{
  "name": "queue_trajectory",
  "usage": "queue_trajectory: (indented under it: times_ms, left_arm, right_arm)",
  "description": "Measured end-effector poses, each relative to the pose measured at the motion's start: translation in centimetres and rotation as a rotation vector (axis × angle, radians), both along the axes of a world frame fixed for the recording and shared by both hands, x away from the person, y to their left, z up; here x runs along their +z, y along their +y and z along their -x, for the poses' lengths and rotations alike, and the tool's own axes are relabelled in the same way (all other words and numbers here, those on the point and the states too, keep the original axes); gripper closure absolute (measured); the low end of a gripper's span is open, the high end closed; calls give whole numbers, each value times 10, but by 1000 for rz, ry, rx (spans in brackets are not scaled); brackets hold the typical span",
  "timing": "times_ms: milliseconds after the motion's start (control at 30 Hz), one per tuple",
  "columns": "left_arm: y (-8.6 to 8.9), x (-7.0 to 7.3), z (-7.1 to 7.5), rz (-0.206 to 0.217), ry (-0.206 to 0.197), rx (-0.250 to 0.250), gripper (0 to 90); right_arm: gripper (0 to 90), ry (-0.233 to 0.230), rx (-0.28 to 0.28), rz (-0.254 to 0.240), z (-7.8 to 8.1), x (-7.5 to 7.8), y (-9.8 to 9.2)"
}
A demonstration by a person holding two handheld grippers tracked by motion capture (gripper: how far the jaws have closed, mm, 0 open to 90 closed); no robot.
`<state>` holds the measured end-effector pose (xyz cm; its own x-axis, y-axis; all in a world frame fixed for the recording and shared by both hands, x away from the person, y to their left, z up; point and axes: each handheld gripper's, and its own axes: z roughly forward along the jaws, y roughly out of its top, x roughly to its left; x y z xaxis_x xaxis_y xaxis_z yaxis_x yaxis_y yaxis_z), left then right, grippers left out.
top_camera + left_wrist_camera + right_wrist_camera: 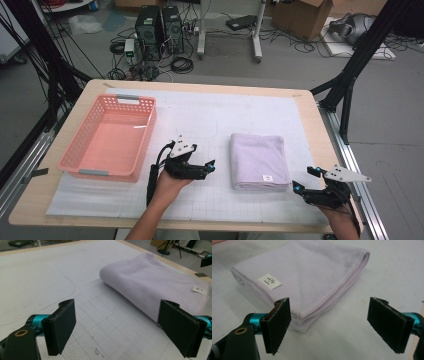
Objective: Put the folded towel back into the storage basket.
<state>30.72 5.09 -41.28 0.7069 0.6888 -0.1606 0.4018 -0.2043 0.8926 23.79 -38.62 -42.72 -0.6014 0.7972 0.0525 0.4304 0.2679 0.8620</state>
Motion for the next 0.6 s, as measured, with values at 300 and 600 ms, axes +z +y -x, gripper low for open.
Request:
queue_trajectory:
  times_ms: [300,600]
  left_arm:
    - [-27,1,-18,30,43,-47,196]
    - [-58,-9,-34,6,132,-69,200]
  right_arm:
    - [179,5,-5,0,-1,-1,-2]
    - [179,5,-1,5,-2,-1,-1]
